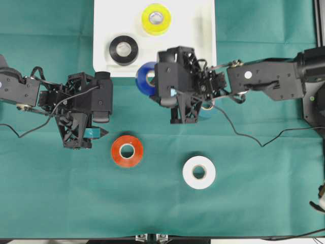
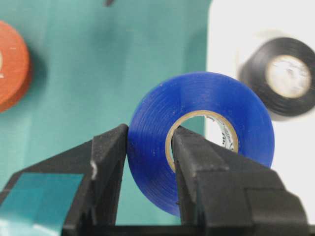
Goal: Put the tape alternately from left to right into the white case.
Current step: 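Lift the blue roll and carry it into the white tray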
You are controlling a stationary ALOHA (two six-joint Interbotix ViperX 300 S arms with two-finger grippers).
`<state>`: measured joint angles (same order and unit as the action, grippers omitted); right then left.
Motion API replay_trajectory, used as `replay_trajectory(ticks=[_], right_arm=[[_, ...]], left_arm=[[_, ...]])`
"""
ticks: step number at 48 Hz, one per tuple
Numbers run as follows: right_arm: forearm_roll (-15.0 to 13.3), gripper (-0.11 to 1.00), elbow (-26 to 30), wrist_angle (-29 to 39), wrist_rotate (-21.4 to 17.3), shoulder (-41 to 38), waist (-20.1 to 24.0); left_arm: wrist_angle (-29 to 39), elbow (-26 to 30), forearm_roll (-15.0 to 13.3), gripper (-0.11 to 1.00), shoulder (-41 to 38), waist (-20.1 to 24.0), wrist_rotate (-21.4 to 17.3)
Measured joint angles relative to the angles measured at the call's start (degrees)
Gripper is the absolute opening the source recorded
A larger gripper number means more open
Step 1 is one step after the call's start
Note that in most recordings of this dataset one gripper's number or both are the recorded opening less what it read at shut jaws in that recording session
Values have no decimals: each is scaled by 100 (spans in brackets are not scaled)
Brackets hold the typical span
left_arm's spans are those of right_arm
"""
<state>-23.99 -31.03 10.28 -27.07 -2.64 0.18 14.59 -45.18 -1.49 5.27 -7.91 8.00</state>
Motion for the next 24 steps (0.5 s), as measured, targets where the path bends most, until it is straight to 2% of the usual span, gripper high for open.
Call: replay_trajectory(ticks=[15, 24], right_arm=[[-44, 33, -563, -9, -9, 264, -668], [-44, 33, -932, -281, -18, 413, -1020]], left_arm=[[0, -9, 0, 93, 0, 0, 0], [0, 0, 0, 93, 0, 0, 0]])
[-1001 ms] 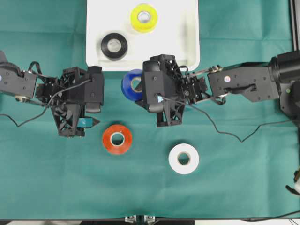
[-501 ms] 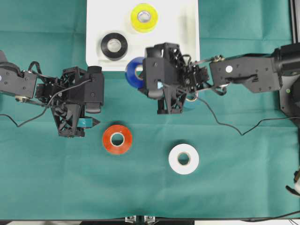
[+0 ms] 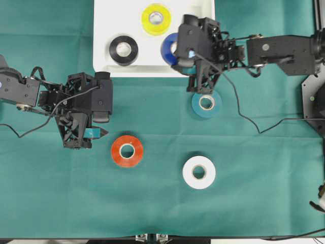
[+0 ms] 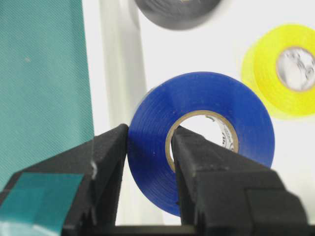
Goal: Put the tape alternately from left to right into the white case.
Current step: 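Lift the blue roll and carry it into the white tray, then release the blue roll in the tray and raise the right gripper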
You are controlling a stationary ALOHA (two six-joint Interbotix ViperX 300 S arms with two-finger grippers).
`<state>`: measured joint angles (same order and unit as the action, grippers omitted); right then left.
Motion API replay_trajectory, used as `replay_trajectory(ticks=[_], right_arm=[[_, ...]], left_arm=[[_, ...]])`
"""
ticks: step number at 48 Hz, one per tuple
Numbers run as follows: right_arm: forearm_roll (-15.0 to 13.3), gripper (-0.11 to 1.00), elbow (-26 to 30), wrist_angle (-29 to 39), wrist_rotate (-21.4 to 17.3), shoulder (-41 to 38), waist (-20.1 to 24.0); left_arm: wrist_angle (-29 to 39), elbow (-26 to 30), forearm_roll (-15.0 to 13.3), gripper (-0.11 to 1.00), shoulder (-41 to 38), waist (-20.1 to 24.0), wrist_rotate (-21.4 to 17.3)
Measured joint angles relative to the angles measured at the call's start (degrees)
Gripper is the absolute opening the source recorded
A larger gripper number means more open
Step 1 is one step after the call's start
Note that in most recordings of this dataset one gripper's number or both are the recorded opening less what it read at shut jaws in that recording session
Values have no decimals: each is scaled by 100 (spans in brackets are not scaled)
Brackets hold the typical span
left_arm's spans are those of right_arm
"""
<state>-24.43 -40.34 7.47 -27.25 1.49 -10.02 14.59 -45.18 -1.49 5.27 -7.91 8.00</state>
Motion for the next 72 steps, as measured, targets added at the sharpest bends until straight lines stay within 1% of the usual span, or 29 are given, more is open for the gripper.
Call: replay_trajectory(ticks=[9, 14, 27, 61, 63, 69, 72], right_arm=[[0, 33, -281, -255, -18, 9, -325], [-9, 33, -378, -369, -18, 0, -404], [-9, 33, -431, -598, -26, -132, -448], [-9, 32, -439, -606, -44, -141, -448], [-9, 39, -448, -598, -44, -141, -457], [-9, 77, -483, -589, -44, -141, -457], [-9, 90, -492, -589, -44, -141, -457]], left_arm=[[0, -9, 0, 93, 0, 0, 0], [0, 0, 9, 93, 0, 0, 0], [-9, -9, 0, 93, 0, 0, 0], [0, -9, 0, 93, 0, 0, 18], [-9, -9, 0, 93, 0, 0, 9], [0, 0, 0, 93, 0, 0, 18], [-9, 0, 0, 93, 0, 0, 9]])
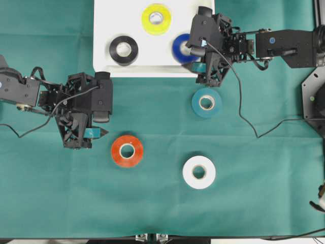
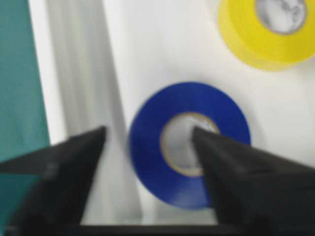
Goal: Put the tape alternately from left to right into the white case.
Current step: 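Release the blue roll in the tray and raise the right gripper, then lower the left gripper into the red-orange roll's hole and close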
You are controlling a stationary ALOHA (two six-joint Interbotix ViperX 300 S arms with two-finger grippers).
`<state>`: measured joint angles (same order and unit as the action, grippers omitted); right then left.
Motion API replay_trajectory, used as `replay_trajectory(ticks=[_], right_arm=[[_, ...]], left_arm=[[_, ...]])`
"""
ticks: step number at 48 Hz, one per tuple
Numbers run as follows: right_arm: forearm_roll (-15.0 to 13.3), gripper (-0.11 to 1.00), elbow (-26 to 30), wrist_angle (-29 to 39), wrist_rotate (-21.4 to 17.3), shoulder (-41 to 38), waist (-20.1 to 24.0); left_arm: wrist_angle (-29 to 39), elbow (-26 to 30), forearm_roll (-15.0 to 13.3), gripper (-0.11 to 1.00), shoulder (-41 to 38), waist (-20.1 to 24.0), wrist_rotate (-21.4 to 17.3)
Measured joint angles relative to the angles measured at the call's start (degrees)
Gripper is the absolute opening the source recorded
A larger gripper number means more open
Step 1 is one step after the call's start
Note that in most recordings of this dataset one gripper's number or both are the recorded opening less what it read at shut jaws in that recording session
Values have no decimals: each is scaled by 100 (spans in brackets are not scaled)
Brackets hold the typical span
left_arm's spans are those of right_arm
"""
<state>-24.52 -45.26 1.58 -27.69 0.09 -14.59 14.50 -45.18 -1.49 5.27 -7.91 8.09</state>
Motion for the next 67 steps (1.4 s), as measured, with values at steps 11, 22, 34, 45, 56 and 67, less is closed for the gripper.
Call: replay_trajectory(ticks=[11, 22, 34, 45, 56, 67], right_arm=[[0, 86, 0, -9, 0, 0, 0], [0, 86, 9, -9, -9, 0, 0], [0, 86, 0, -9, -9, 264, 202], [0, 86, -53, -53, -9, 703, 598], [0, 86, -149, -211, -9, 879, 1046], [0, 86, -246, -325, -18, 888, 1301]], left_arm=[[9, 0, 0, 93, 0, 0, 0], [9, 0, 0, 93, 0, 0, 0], [9, 0, 0, 93, 0, 0, 9], [0, 0, 0, 93, 0, 0, 9], [9, 0, 0, 93, 0, 0, 9], [0, 0, 0, 93, 0, 0, 9]])
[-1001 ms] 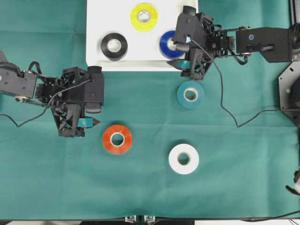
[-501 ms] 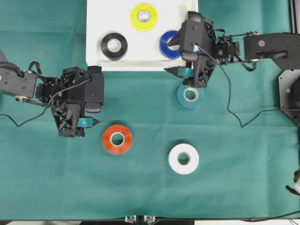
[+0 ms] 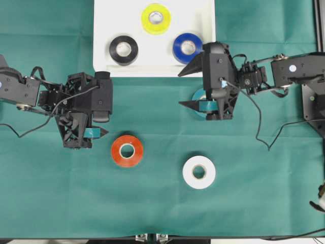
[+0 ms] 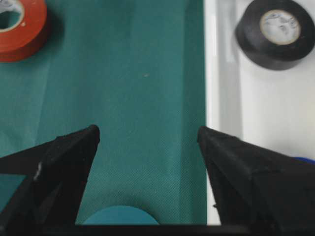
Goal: Put the tape alternately from left to right into the white case.
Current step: 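Lower the left gripper into the red-orange roll's hole and close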
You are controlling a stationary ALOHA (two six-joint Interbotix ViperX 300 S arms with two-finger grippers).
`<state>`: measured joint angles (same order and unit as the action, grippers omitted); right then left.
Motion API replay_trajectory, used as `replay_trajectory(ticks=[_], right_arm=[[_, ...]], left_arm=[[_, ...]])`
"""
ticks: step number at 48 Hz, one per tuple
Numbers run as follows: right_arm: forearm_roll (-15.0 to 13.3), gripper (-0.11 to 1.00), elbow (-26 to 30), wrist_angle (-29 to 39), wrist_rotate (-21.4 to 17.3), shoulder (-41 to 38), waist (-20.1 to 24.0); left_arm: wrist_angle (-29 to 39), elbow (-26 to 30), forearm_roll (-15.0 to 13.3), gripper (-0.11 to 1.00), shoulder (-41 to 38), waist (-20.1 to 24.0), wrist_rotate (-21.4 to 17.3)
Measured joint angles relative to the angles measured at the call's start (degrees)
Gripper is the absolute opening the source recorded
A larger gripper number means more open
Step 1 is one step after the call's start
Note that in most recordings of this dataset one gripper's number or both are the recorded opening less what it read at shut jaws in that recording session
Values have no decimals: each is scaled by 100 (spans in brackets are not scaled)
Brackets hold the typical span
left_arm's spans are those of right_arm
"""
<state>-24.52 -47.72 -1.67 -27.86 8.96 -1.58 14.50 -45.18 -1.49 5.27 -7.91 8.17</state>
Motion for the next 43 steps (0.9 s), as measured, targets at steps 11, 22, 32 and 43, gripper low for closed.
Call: replay_trajectory(ticks=[11, 22, 32, 43], right_arm=[[0, 86, -26, -9, 0, 0, -18], [0, 86, -35, -9, 0, 0, -26], [0, 86, -35, -9, 9, 0, -18], [0, 86, -97, -9, 9, 0, -18]], left_arm=[[-35, 35, -9, 93, -9, -9, 220], [-176, 255, 0, 93, -141, -176, 729], [-185, 387, -9, 93, -387, -325, 949], [-185, 563, -9, 94, -650, -396, 1617]])
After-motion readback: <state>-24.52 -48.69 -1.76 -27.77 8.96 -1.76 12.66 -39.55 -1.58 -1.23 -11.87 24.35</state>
